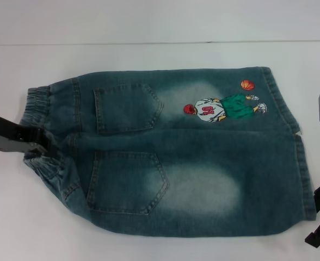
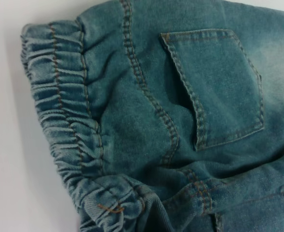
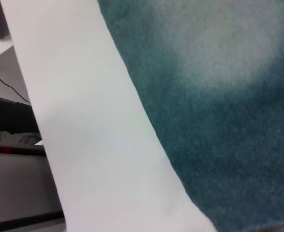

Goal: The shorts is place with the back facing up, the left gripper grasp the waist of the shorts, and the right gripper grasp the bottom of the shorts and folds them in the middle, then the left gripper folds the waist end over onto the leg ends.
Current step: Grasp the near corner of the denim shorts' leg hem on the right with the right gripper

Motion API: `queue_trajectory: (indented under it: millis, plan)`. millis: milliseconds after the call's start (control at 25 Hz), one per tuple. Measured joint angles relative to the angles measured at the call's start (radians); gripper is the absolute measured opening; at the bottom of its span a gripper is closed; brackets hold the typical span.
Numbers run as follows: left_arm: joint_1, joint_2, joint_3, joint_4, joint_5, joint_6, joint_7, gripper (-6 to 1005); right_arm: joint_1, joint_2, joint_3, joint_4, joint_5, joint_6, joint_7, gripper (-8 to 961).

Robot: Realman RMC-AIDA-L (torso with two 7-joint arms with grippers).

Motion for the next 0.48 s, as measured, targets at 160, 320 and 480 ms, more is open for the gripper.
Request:
queue_trajectory:
  millis: [160, 320, 480]
  plan:
    - [0.0, 0.0, 0.001, 0.0, 0.0, -0.001, 0.0, 54, 0.002, -0.003, -0.005, -0.009, -0.008, 0.0, 0.004, 942]
    - [-0.001, 0.0, 0.001, 0.0, 0.0, -0.001, 0.0, 55, 0.006, -0.003, -0.006, -0.01, -0.018, 0.0, 0.004, 942]
    - [-0.001, 0.0, 0.001, 0.0, 0.0, -0.008, 0.0, 55, 0.01, 0.002, -0.006, -0.01, -0.019, -0.004, 0.001, 942]
